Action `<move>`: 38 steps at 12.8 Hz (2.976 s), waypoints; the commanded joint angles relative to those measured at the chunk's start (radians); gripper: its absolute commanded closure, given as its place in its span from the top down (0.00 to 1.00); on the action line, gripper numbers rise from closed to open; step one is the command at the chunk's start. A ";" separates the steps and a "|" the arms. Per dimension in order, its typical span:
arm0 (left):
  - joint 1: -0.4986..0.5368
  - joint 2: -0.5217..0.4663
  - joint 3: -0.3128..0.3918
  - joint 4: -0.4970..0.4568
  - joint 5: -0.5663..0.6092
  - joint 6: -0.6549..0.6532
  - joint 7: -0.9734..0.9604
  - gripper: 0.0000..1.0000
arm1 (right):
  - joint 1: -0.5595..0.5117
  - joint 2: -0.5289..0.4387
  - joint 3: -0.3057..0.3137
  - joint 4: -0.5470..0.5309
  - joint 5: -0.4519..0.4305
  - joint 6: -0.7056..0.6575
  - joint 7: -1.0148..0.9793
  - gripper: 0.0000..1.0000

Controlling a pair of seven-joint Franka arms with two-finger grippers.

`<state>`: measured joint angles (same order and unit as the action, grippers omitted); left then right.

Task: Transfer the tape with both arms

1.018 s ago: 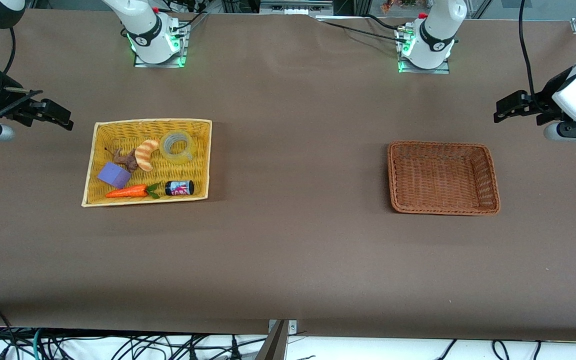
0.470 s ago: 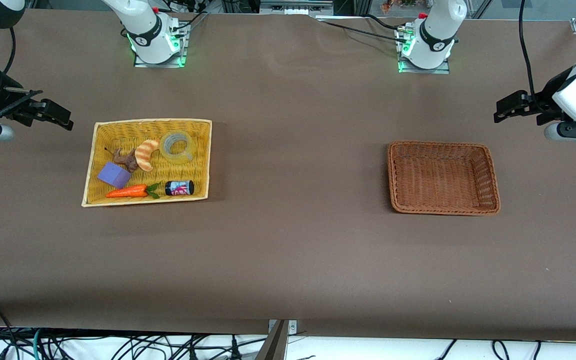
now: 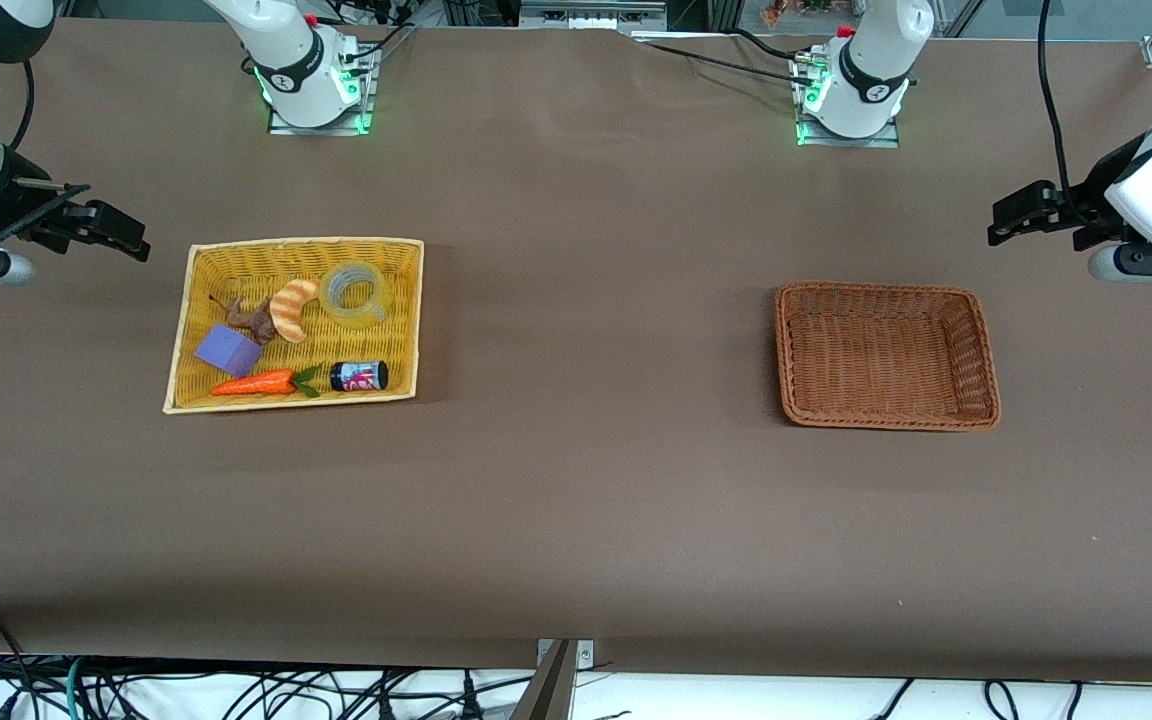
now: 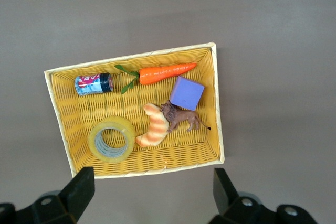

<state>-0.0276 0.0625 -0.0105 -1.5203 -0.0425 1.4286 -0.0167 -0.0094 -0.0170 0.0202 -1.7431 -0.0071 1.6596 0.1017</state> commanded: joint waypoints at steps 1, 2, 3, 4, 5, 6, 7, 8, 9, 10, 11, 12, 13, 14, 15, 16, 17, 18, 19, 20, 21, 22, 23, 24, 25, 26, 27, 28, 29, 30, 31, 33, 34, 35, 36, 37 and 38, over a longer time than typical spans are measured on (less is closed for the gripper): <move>0.008 0.005 0.000 0.014 -0.030 0.001 0.014 1.00 | -0.012 0.011 0.014 0.005 -0.001 -0.014 -0.004 1.00; 0.008 0.005 0.001 0.014 -0.030 0.001 0.014 1.00 | -0.012 0.011 0.014 0.014 0.001 -0.041 -0.001 1.00; 0.008 0.005 0.000 0.012 -0.030 0.001 0.014 1.00 | -0.014 0.014 0.014 0.019 0.002 -0.049 0.001 1.00; 0.008 0.005 0.000 0.012 -0.030 0.001 0.014 1.00 | -0.014 0.018 0.014 0.023 0.001 -0.049 -0.004 1.00; 0.008 0.005 0.000 0.012 -0.031 0.001 0.014 1.00 | -0.014 0.026 0.014 0.025 -0.008 -0.049 -0.014 1.00; 0.009 0.005 0.001 0.012 -0.031 0.001 0.014 1.00 | -0.014 0.032 0.014 0.027 -0.007 -0.049 -0.031 1.00; 0.008 0.005 0.000 0.012 -0.031 0.001 0.014 1.00 | -0.012 0.040 0.015 0.025 -0.007 -0.050 -0.072 1.00; 0.009 0.005 0.000 0.012 -0.031 0.001 0.014 1.00 | -0.011 0.040 0.018 0.025 -0.007 -0.049 -0.085 1.00; 0.008 0.005 0.000 0.012 -0.031 0.001 0.014 1.00 | -0.011 0.040 0.018 0.027 -0.007 -0.050 -0.086 1.00; 0.008 0.005 0.000 0.012 -0.031 0.001 0.014 1.00 | -0.011 0.040 0.018 0.025 -0.005 -0.050 -0.088 1.00; 0.008 0.005 0.000 0.012 -0.031 0.001 0.014 1.00 | -0.011 0.042 0.018 0.025 -0.005 -0.050 -0.088 1.00; 0.008 0.005 0.000 0.014 -0.031 0.001 0.014 1.00 | -0.011 0.040 0.018 0.025 -0.005 -0.050 -0.088 1.00; 0.008 0.005 0.000 0.012 -0.031 0.001 0.014 1.00 | -0.011 0.042 0.018 0.025 -0.005 -0.050 -0.088 1.00; 0.008 0.005 0.000 0.012 -0.031 0.001 0.014 1.00 | -0.011 0.042 0.018 0.025 -0.005 -0.050 -0.088 1.00; 0.008 0.005 0.000 0.012 -0.031 0.001 0.014 1.00 | -0.011 0.042 0.020 0.024 -0.005 -0.050 -0.089 1.00; 0.008 0.005 0.000 0.012 -0.031 0.001 0.014 1.00 | -0.011 0.042 0.020 0.024 -0.005 -0.050 -0.089 1.00; 0.008 0.005 0.000 0.014 -0.031 0.001 0.014 1.00 | -0.009 0.040 0.020 0.024 -0.005 -0.052 -0.089 1.00; 0.008 0.005 0.000 0.014 -0.031 0.001 0.014 1.00 | -0.009 0.040 0.021 0.022 -0.005 -0.052 -0.088 1.00; 0.008 0.005 0.000 0.012 -0.031 0.001 0.014 1.00 | -0.007 0.042 0.024 0.017 -0.005 -0.052 -0.089 1.00; 0.008 0.005 0.000 0.012 -0.031 0.001 0.014 1.00 | 0.005 0.043 0.039 0.016 -0.005 -0.063 -0.089 1.00; 0.008 0.007 0.000 0.012 -0.031 0.001 0.014 1.00 | 0.032 0.052 0.047 0.013 -0.008 -0.061 -0.094 1.00; 0.008 0.007 0.000 0.012 -0.031 0.001 0.014 1.00 | 0.076 0.067 0.049 0.010 -0.010 -0.058 -0.094 1.00; 0.008 0.007 0.000 0.014 -0.031 0.001 0.014 1.00 | 0.103 0.095 0.050 0.010 -0.010 -0.054 -0.094 1.00; 0.008 0.007 0.000 0.012 -0.031 0.001 0.014 1.00 | 0.132 0.120 0.063 -0.001 -0.010 -0.044 -0.096 1.00; 0.008 0.007 0.000 0.012 -0.031 0.001 0.014 1.00 | 0.172 0.129 0.073 -0.016 -0.011 -0.006 -0.097 1.00; 0.008 0.007 0.000 0.012 -0.031 0.001 0.014 1.00 | 0.210 0.137 0.073 -0.063 -0.017 0.046 -0.099 1.00; 0.008 0.007 0.000 0.014 -0.031 0.001 0.014 1.00 | 0.216 0.132 0.075 -0.146 -0.025 0.124 -0.106 1.00; 0.008 0.007 0.000 0.012 -0.031 0.007 0.014 1.00 | 0.215 0.121 0.075 -0.242 -0.052 0.231 -0.156 1.00; 0.008 0.008 0.000 0.012 -0.030 0.015 0.014 1.00 | 0.215 0.117 0.075 -0.330 -0.069 0.340 -0.242 1.00; 0.008 0.007 0.000 0.012 -0.031 0.015 0.014 1.00 | 0.213 0.120 0.072 -0.408 -0.070 0.439 -0.310 0.99; 0.009 0.007 0.000 0.012 -0.031 0.015 0.014 1.00 | 0.213 0.120 0.070 -0.488 -0.070 0.560 -0.359 0.99; 0.009 0.007 0.000 0.012 -0.031 0.015 0.014 1.00 | 0.215 0.133 0.070 -0.605 -0.073 0.736 -0.379 0.99; 0.011 0.007 0.000 0.012 -0.031 0.015 0.014 1.00 | 0.215 0.147 0.070 -0.639 -0.086 0.788 -0.402 0.99; 0.012 0.008 0.000 0.012 -0.031 0.015 0.014 1.00 | 0.213 0.161 0.066 -0.654 -0.088 0.817 -0.427 0.99; 0.012 0.007 0.000 0.012 -0.031 0.015 0.014 1.00 | 0.212 0.189 0.055 -0.656 -0.090 0.841 -0.433 0.99; 0.012 0.007 0.000 0.012 -0.031 0.015 0.014 1.00 | 0.212 0.210 0.052 -0.658 -0.090 0.877 -0.435 0.99; 0.011 0.007 0.000 0.012 -0.031 0.015 0.014 1.00 | 0.212 0.238 0.052 -0.658 -0.090 0.914 -0.435 0.99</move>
<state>-0.0253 0.0644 -0.0103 -1.5202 -0.0426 1.4408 -0.0167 0.2105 0.1854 0.0756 -2.3931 -0.0832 2.5083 -0.3091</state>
